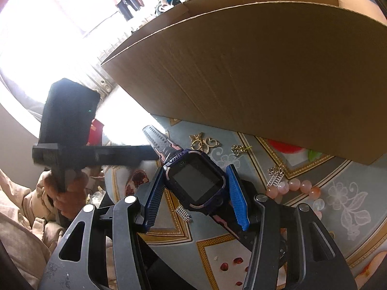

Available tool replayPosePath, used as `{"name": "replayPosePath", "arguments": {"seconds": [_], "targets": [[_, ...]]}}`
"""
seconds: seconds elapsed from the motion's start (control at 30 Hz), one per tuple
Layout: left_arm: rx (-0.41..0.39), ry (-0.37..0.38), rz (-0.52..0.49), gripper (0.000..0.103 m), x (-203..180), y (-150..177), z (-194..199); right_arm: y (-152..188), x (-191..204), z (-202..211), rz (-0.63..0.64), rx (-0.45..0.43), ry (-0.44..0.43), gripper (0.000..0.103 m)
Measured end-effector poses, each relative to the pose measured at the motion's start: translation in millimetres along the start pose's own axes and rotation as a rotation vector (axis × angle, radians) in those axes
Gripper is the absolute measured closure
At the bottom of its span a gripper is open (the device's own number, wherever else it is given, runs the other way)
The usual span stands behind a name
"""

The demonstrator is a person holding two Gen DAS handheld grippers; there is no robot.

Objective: Organize jewelry
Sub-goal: 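Grasp the purple smartwatch by its face with the right gripper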

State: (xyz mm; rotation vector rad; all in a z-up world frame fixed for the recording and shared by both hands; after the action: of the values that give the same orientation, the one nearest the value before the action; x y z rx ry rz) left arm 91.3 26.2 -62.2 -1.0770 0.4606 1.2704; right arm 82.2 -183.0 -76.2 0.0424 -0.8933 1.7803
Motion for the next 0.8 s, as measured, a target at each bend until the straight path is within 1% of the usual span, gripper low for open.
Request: {"name": "replayPosePath", "arguments": {"seconds": [0.1, 0.17, 0.3, 0.33, 0.37, 0.4, 0.43, 0.47, 0.53, 0.63, 0.67, 0.8], "targets": [[-0.033, 0.018, 0.054, 0.057, 7, -5, -1, 4, -3, 2, 0.004, -0.014, -0.005, 0.055], [-0.056, 0.000, 0.057, 0.057, 6, -8, 1, 5, -3, 3, 0.016, -0.021, 0.003, 0.055], [-0.084, -0.104, 0.013, 0.061, -1, -12, 1, 8, 1, 6, 0.052, -0.038, 0.039, 0.055], [-0.085, -0.134, -0.002, 0.065, -2, -12, 2, 9, 3, 6, 0.064, -0.042, 0.055, 0.055], [-0.079, -0.184, -0.026, 0.075, -4, -11, 0, 10, 5, 6, 0.084, -0.046, 0.079, 0.055], [-0.072, -0.219, -0.042, 0.079, -1, -9, 4, 11, 8, 6, 0.099, -0.048, 0.098, 0.055], [-0.061, -0.272, -0.072, 0.087, -4, -9, 2, 13, 12, 5, 0.121, -0.052, 0.126, 0.055], [-0.060, -0.302, -0.097, 0.092, -7, -8, 2, 15, 16, 5, 0.151, -0.057, 0.161, 0.055], [-0.068, -0.332, -0.137, 0.097, -15, -6, -1, 18, 21, 4, 0.179, -0.061, 0.193, 0.055], [-0.093, -0.376, -0.226, 0.099, -33, -4, 0, 20, 22, 6, 0.182, -0.069, 0.190, 0.055], [-0.100, -0.396, -0.272, 0.100, -43, -2, 0, 21, 21, 7, 0.179, -0.072, 0.184, 0.055], [-0.121, -0.437, -0.388, 0.100, -67, 5, -4, 24, 23, 10, 0.200, -0.069, 0.197, 0.054]]}}
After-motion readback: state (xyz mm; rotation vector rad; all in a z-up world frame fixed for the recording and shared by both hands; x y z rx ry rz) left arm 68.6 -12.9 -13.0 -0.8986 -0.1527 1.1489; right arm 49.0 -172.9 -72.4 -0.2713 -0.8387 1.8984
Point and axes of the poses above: each gripper's, at about its wrist camera, not at the fingertips, and z roughly against the way its jaws point, x to its left, y to its underside, the point moved 1 cm from there along -z, roughly the way its jaws point, and after that the axes turned 4 degrees about -z, right-handed, at the moved point
